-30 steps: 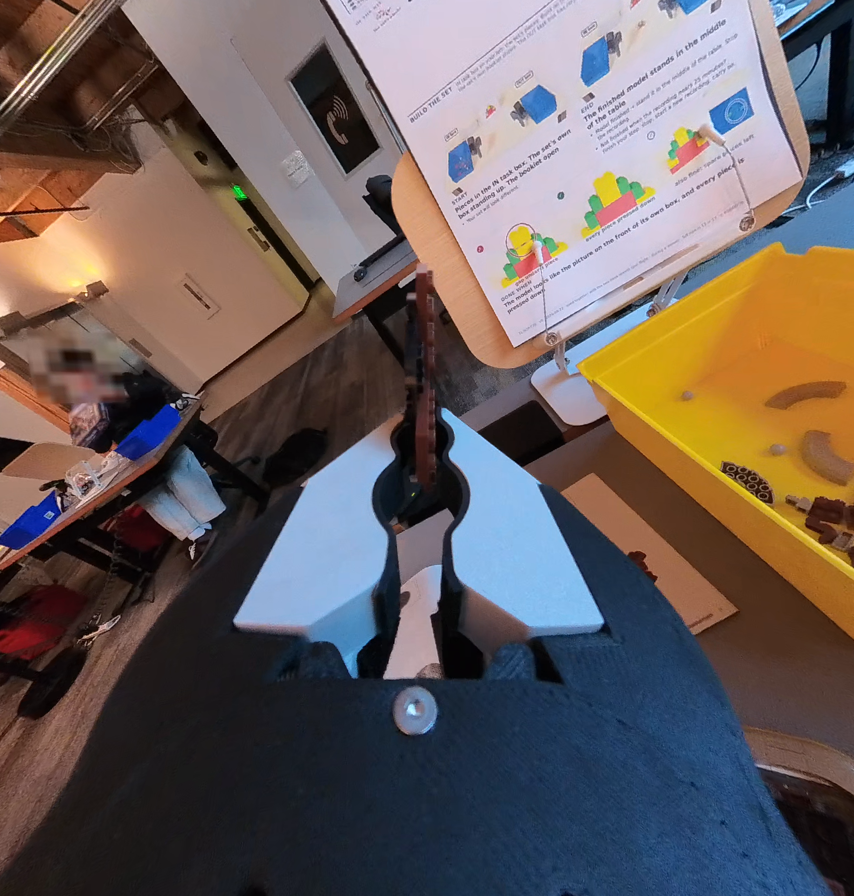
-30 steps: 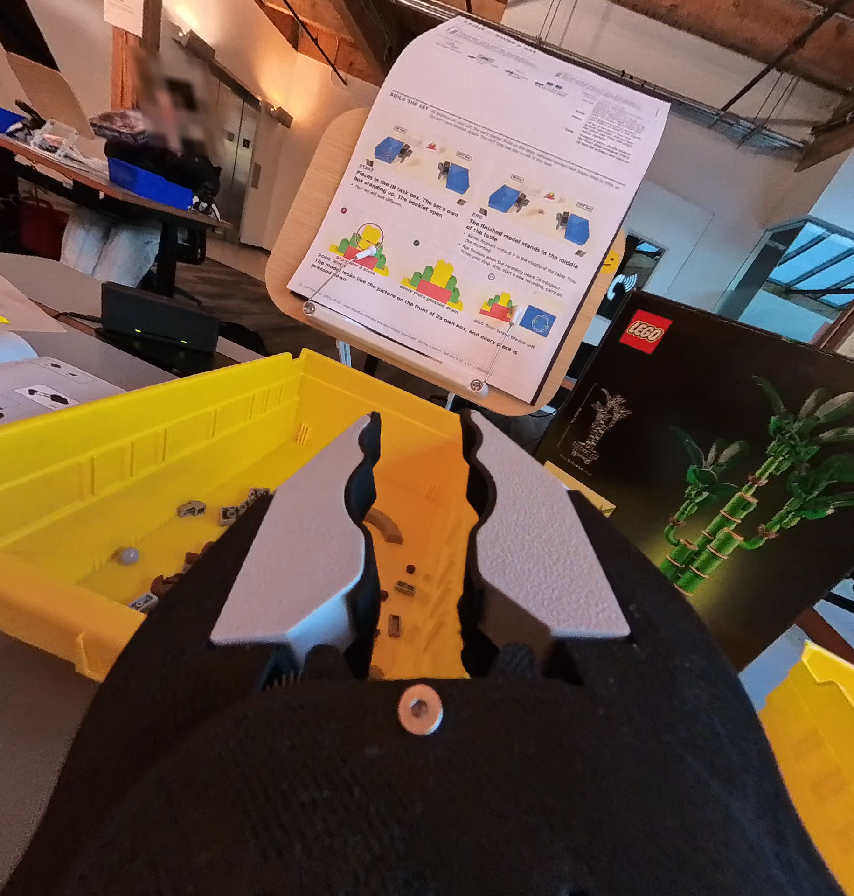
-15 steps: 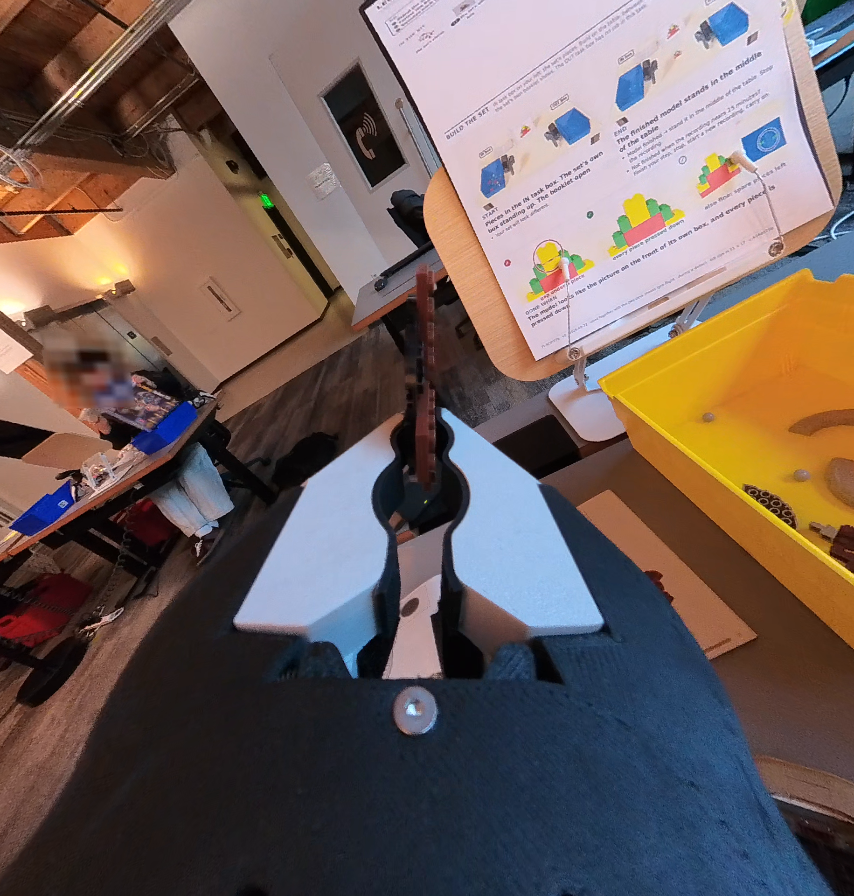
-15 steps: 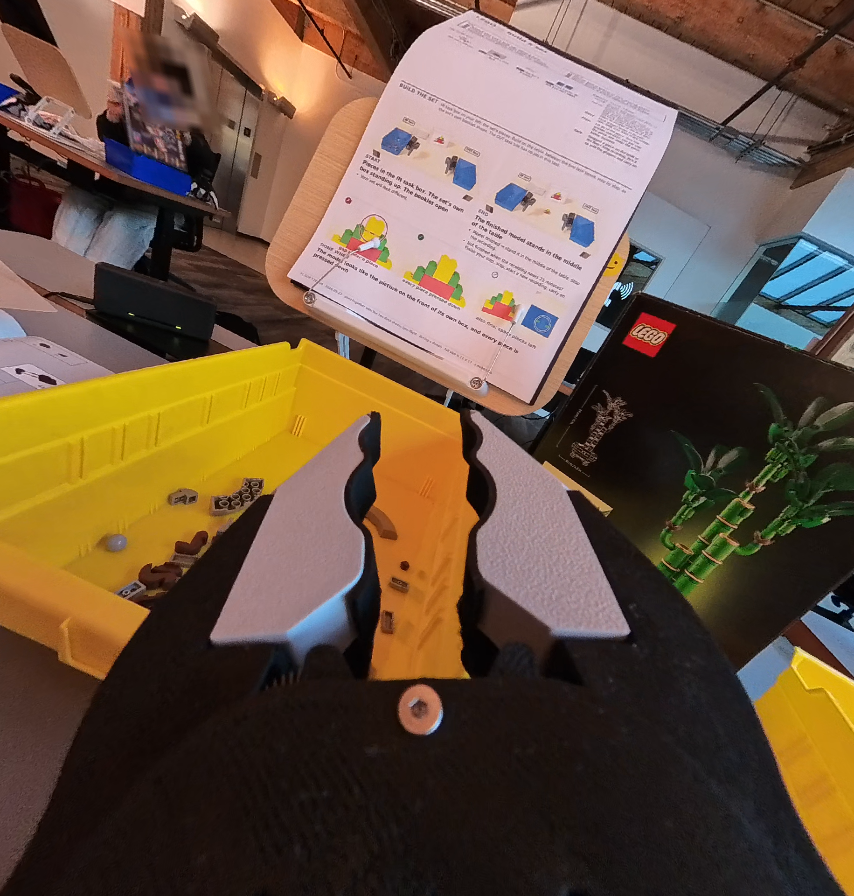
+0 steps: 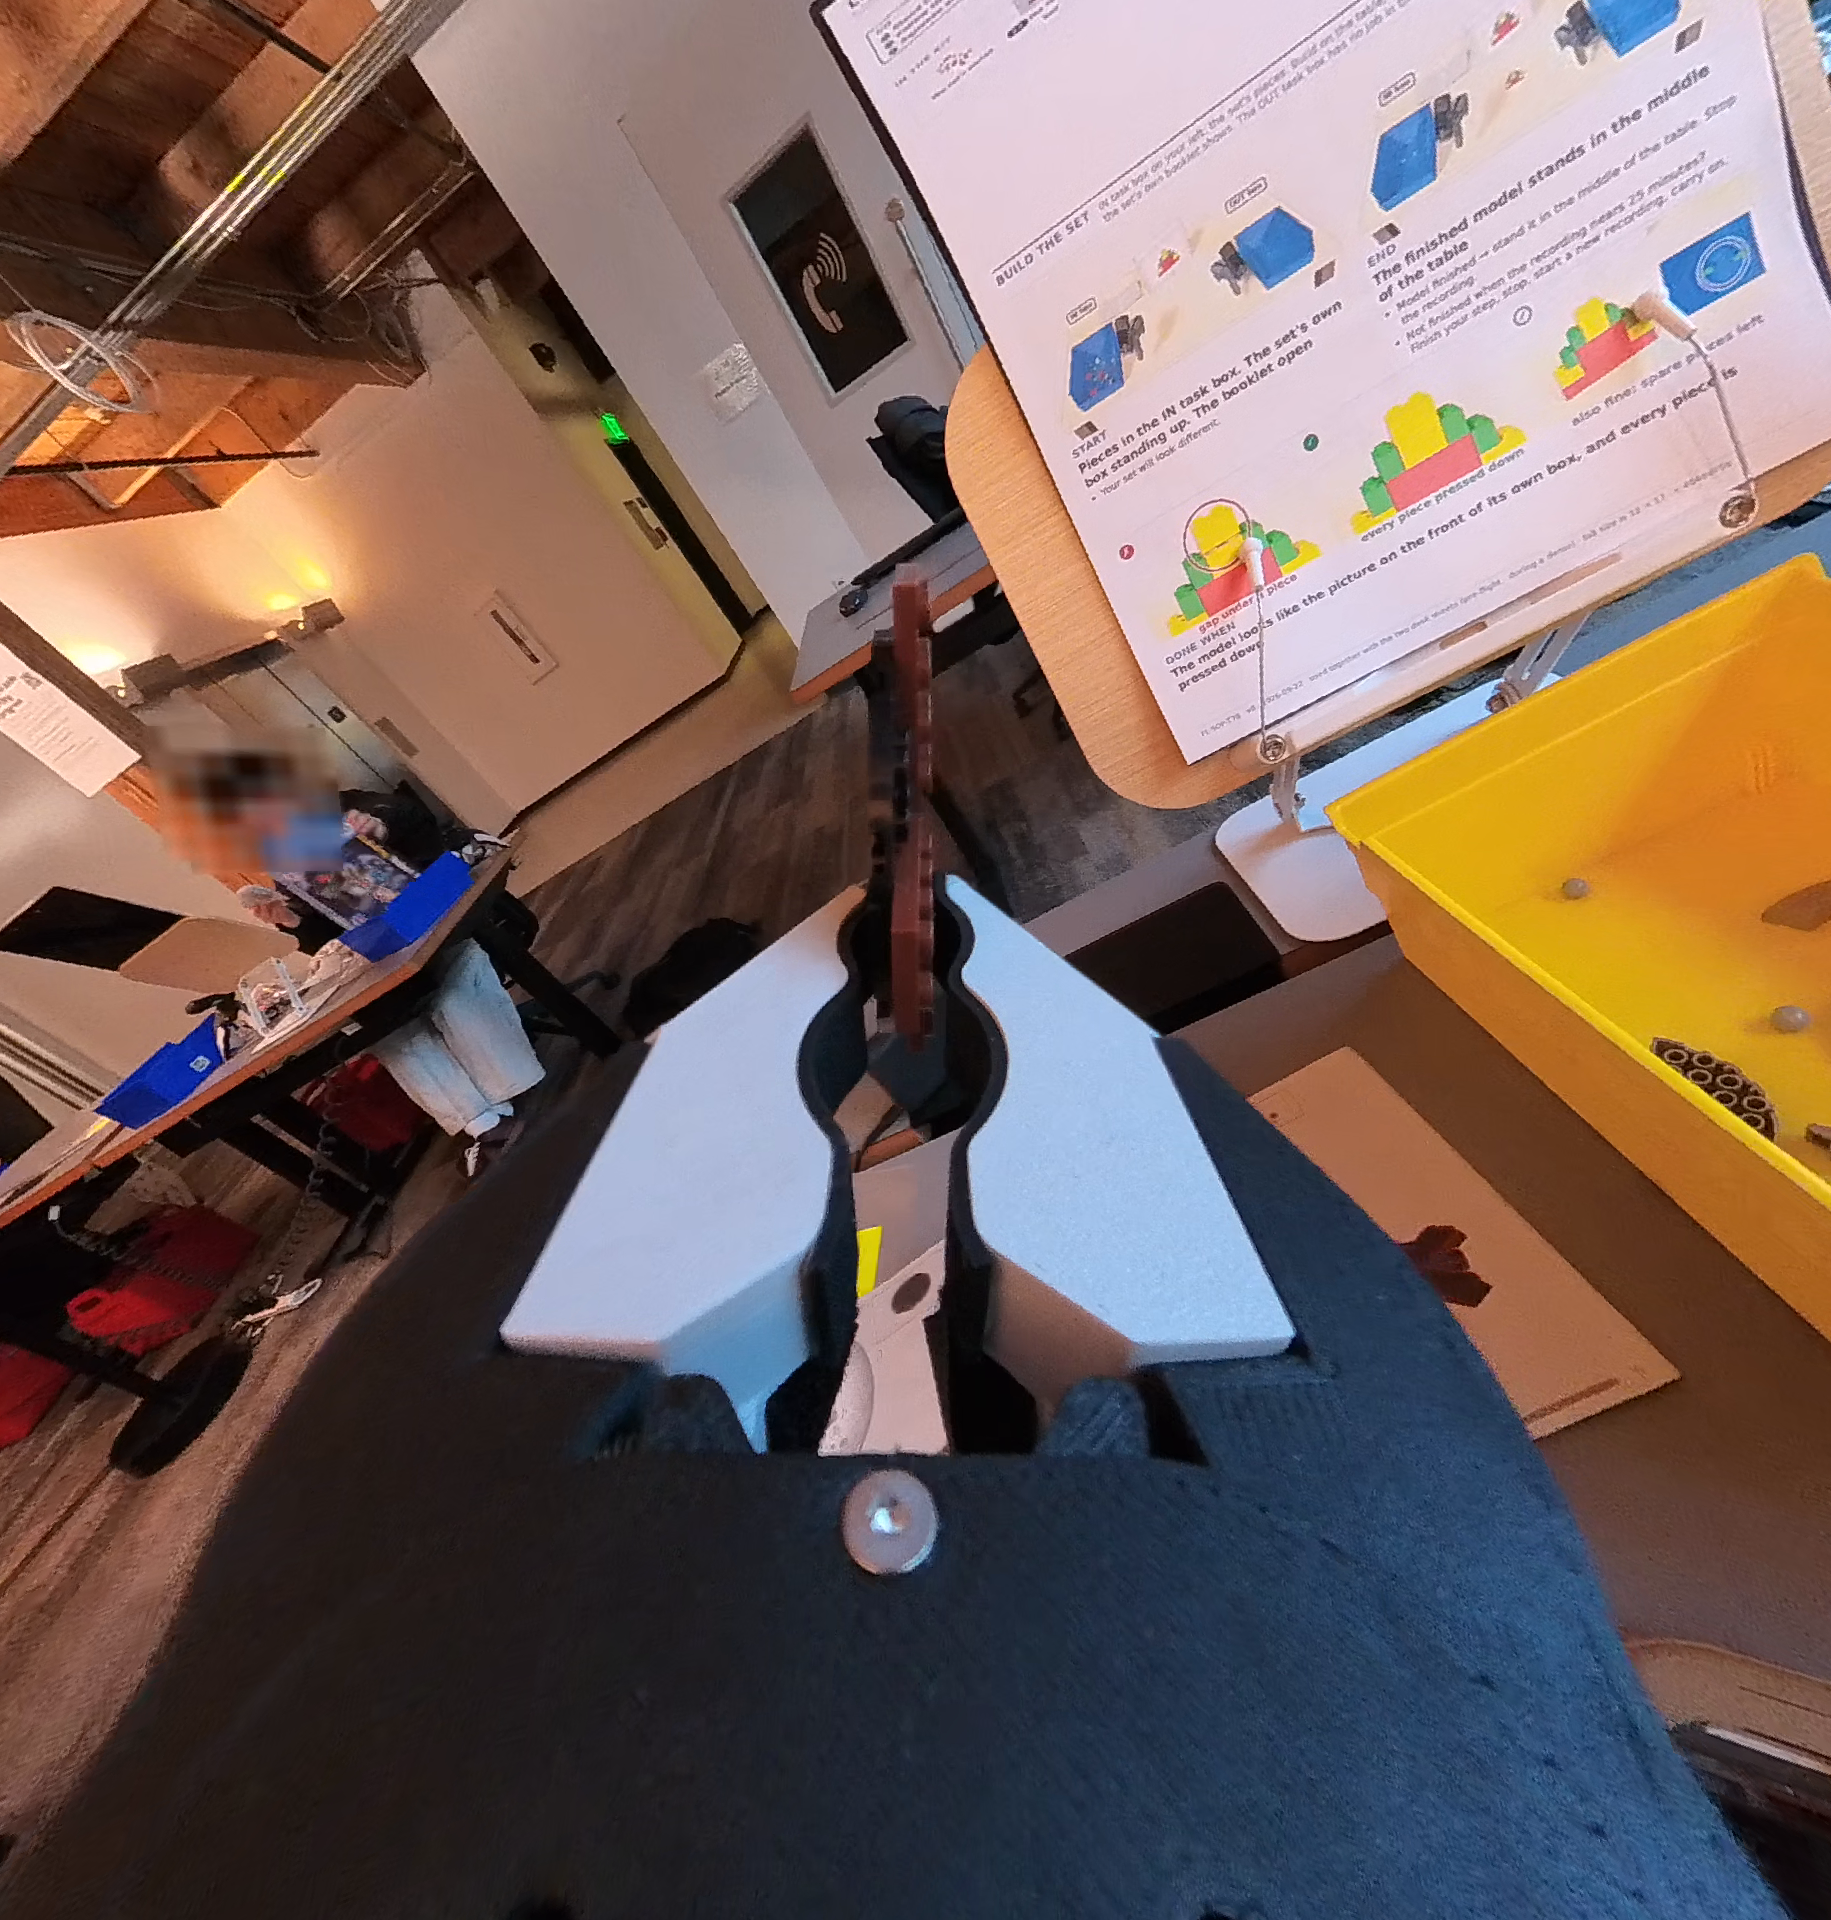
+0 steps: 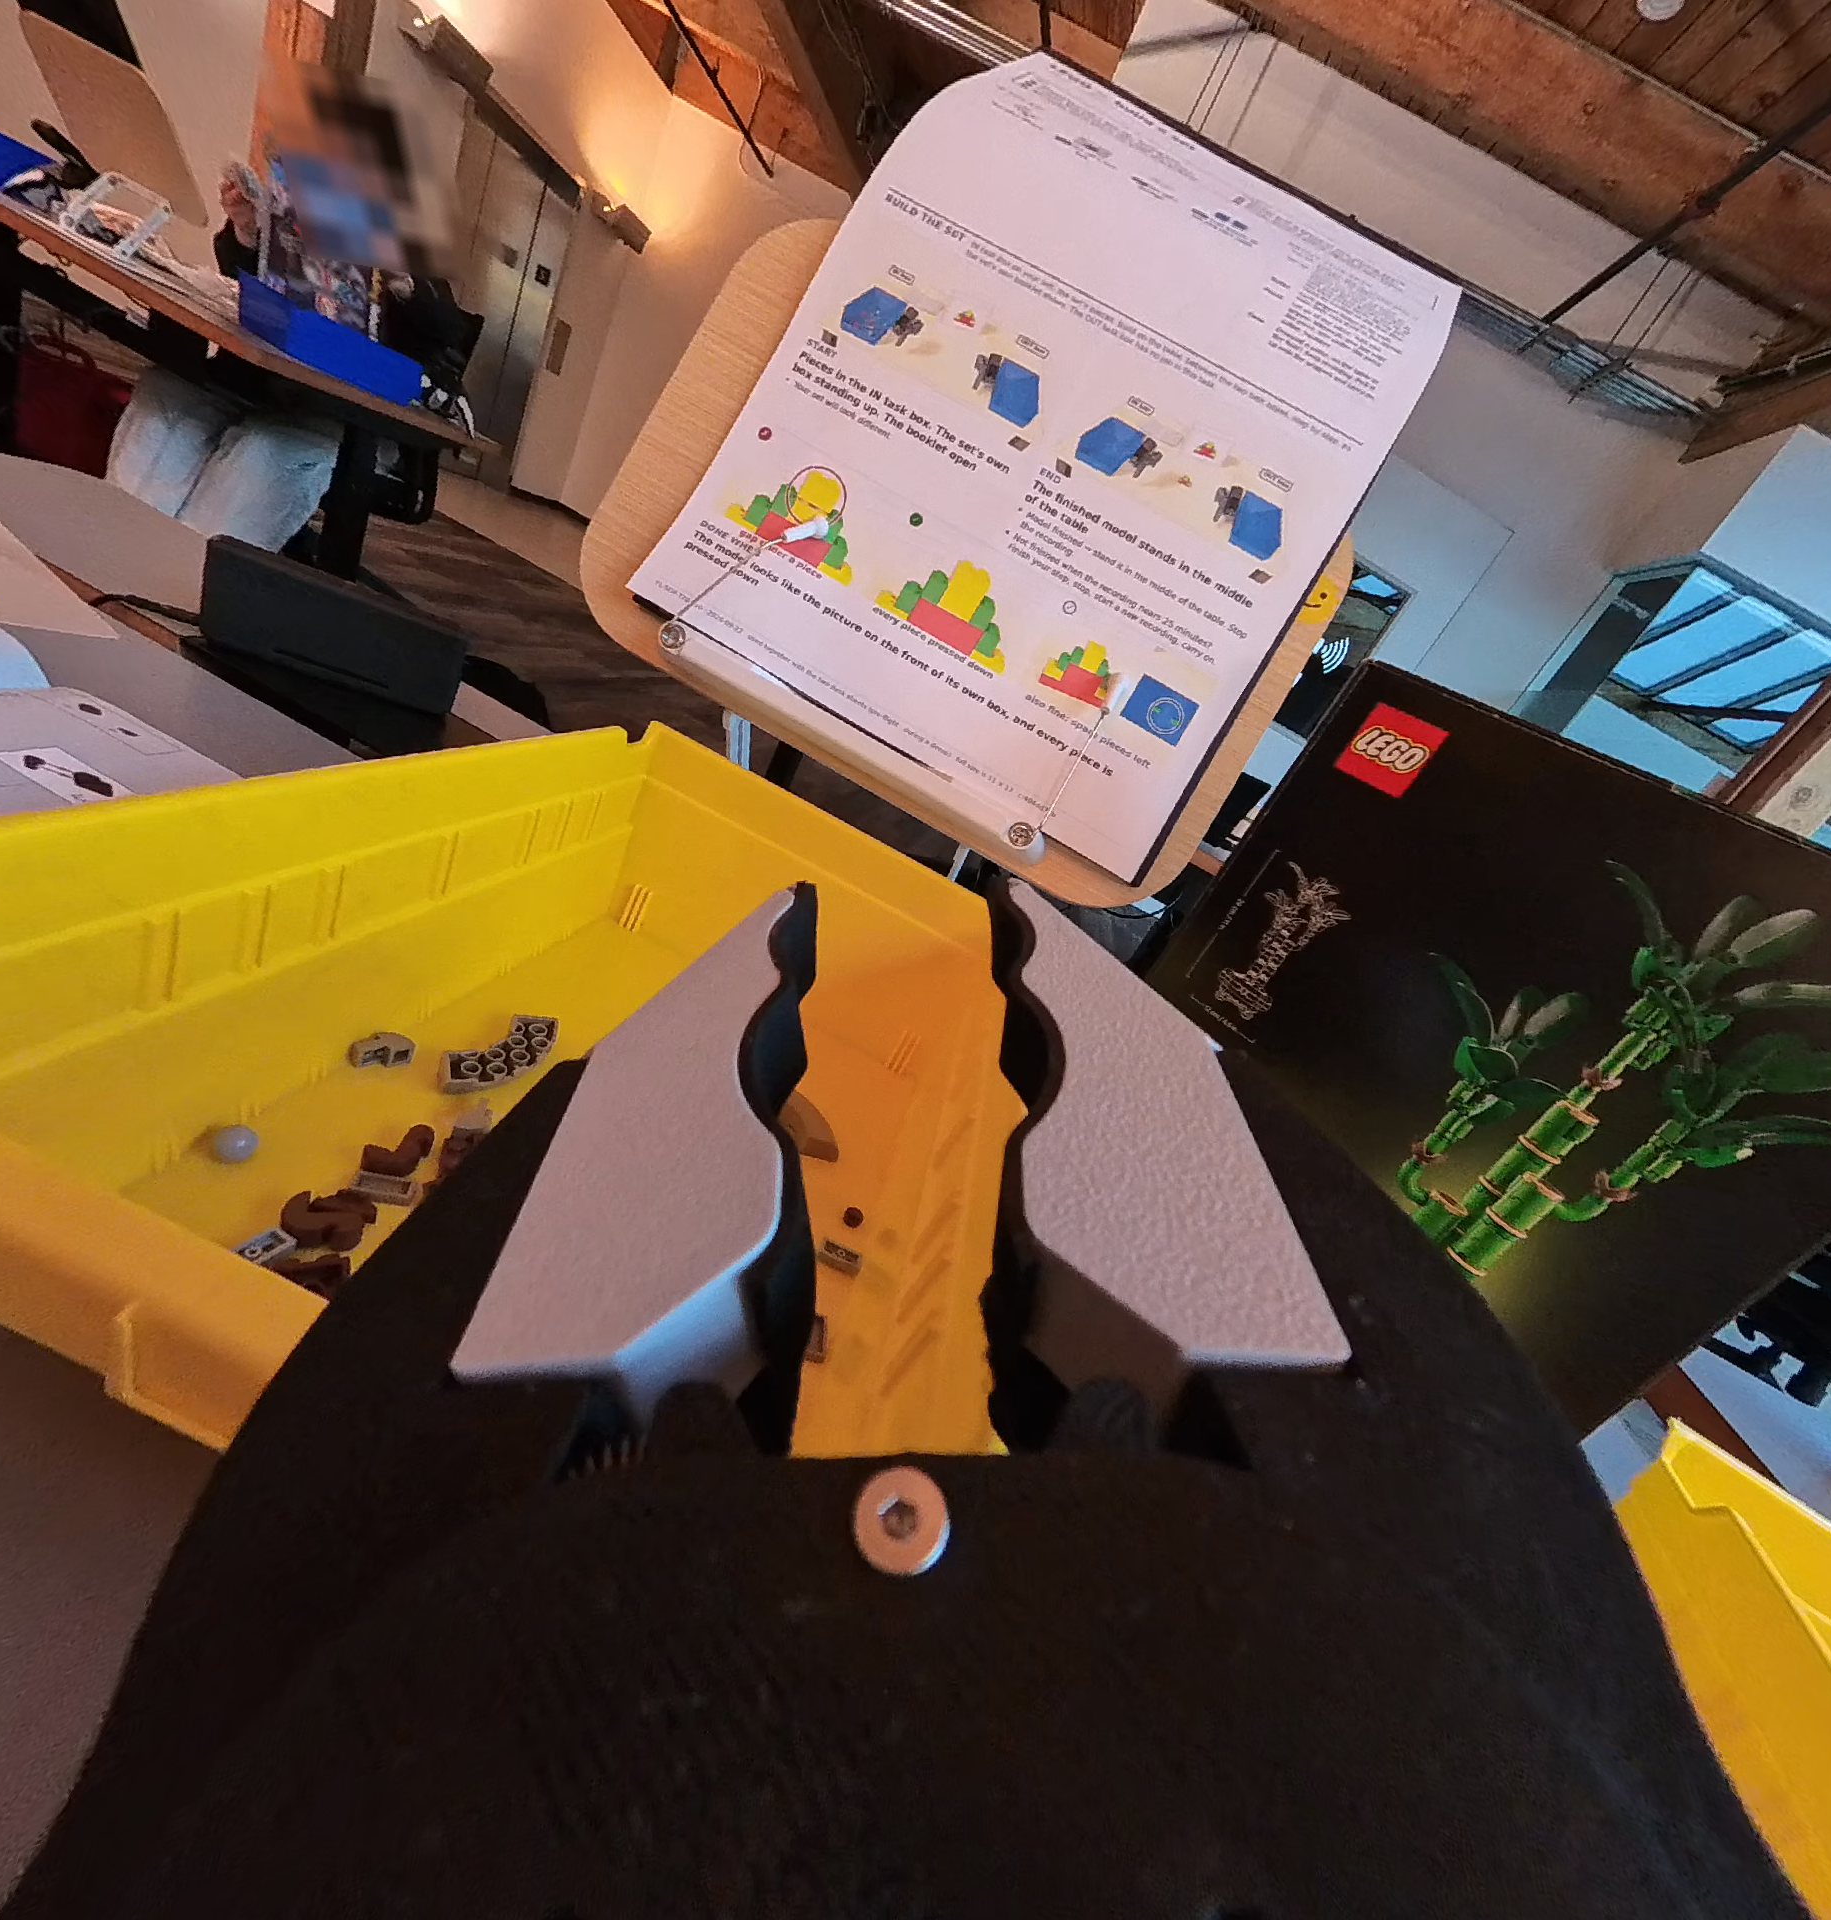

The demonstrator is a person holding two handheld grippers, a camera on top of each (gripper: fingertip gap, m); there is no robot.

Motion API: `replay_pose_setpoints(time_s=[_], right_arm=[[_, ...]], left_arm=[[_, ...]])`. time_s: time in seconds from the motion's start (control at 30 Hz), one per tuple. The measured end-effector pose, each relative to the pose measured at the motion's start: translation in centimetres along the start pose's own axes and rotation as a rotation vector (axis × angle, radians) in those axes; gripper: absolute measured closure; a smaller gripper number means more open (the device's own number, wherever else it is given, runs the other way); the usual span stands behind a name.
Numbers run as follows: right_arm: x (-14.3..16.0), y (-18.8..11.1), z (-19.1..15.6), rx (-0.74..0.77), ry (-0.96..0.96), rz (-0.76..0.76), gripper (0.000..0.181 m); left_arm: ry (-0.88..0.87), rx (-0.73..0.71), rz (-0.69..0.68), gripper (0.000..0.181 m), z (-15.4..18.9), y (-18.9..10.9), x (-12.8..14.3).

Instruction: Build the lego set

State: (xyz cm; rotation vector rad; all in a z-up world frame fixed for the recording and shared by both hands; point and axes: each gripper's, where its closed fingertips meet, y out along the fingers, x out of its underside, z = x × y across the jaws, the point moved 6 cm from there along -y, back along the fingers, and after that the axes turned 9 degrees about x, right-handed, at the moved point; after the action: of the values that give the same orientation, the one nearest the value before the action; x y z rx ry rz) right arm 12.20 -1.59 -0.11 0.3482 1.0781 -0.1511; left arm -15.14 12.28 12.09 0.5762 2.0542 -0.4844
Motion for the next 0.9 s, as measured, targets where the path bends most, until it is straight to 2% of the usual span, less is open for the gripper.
replay_pose_setpoints(time_s=[0.3, 0.4, 0.5, 0.57, 0.63, 0.73, 0.9], right_arm=[[0.1, 0.1, -0.1, -0.009, -0.005, -0.006, 0.149], [0.4, 0.2, -0.1, -0.001, -0.02, -0.031, 0.149], [1.1, 0.6, 1.6, 0.171, -0.074, -0.136, 0.153], [1.4, 0.7, 3.3, 0.297, -0.093, -0.203, 0.152], [1.4, 0.5, 4.8, 0.387, -0.059, -0.237, 0.155], [1.9, 0.4, 6.0, 0.421, 0.013, -0.307, 0.159], [3.0, 0.6, 6.5, 0.41, 0.029, -0.371, 0.155]], left_arm=[[-0.008, 0.019, -0.012, 0.175, 0.1, 0.3, 0.3], [-0.096, 0.16, -0.012, 0.175, 1.0, 0.9, 0.7], [-0.257, 0.373, -0.048, 0.174, 2.2, 1.8, 1.5], [-0.287, 0.42, -0.071, 0.175, 2.3, 2.0, 1.8], [-0.269, 0.405, -0.067, 0.174, 2.2, 1.9, 1.7], [-0.252, 0.414, -0.059, 0.175, 2.7, 1.6, 1.3], [-0.25, 0.472, -0.068, 0.175, 4.4, 1.8, 1.1]])
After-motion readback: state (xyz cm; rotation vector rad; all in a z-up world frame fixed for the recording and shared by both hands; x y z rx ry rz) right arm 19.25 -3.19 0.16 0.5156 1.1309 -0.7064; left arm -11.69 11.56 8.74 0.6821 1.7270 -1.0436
